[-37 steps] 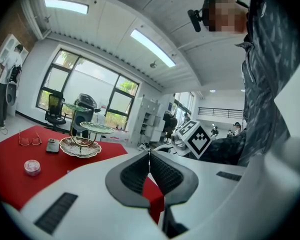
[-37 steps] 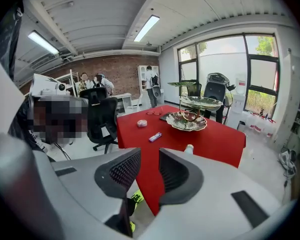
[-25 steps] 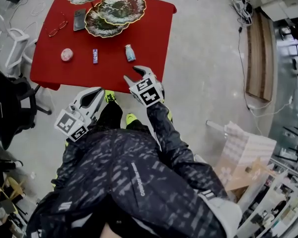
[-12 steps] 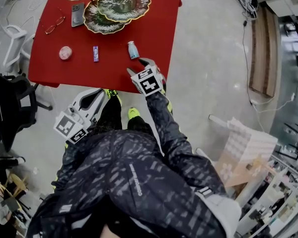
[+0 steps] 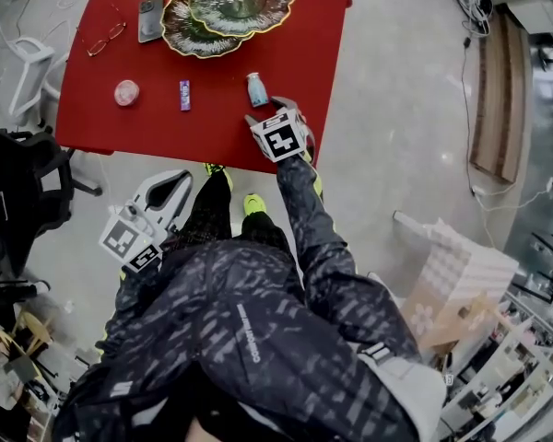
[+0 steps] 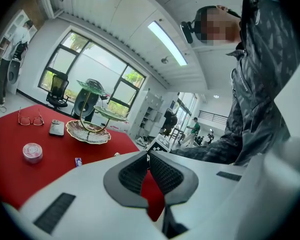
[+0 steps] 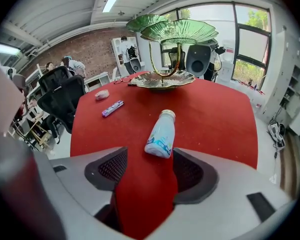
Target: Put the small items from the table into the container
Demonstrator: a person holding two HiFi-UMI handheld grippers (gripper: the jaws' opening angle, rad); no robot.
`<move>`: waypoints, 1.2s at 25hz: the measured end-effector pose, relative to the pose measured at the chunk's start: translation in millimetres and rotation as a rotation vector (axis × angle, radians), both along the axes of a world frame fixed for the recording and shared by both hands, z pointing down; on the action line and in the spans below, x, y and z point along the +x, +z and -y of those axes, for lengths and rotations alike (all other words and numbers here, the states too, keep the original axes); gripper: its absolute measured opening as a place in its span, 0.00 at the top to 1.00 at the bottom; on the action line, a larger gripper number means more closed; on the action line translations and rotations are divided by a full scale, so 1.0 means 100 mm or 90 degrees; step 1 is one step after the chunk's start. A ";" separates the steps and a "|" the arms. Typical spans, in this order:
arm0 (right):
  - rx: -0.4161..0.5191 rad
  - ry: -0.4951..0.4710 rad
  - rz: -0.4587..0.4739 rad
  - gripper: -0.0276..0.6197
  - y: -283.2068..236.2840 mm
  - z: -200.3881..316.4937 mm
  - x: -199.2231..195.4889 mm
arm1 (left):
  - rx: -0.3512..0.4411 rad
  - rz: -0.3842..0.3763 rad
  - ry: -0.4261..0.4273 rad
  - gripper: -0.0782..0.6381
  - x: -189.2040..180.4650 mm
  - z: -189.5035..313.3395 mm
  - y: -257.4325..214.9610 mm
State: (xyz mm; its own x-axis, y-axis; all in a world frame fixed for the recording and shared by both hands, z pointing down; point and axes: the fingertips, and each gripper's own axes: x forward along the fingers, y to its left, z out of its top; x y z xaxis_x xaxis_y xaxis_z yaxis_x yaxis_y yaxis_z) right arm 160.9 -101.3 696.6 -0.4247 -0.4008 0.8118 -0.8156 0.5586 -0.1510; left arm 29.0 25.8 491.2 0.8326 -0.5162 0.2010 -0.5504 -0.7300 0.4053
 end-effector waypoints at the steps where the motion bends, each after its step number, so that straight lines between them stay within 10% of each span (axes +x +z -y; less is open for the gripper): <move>1: -0.002 0.002 0.000 0.54 0.02 0.02 0.00 | -0.002 0.000 -0.001 0.87 -0.01 0.00 0.01; 30: 0.019 0.063 0.010 0.68 0.08 0.18 0.13 | -0.004 -0.001 -0.010 0.87 -0.05 -0.19 -0.02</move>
State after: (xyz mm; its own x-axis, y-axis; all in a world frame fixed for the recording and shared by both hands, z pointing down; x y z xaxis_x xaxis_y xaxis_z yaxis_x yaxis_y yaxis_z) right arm 173.5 -119.0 704.2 -0.3940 -0.4649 0.7928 -0.8650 0.4793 -0.1488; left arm 23.7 45.3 488.8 0.8246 -0.5278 0.2036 -0.5614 -0.7187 0.4103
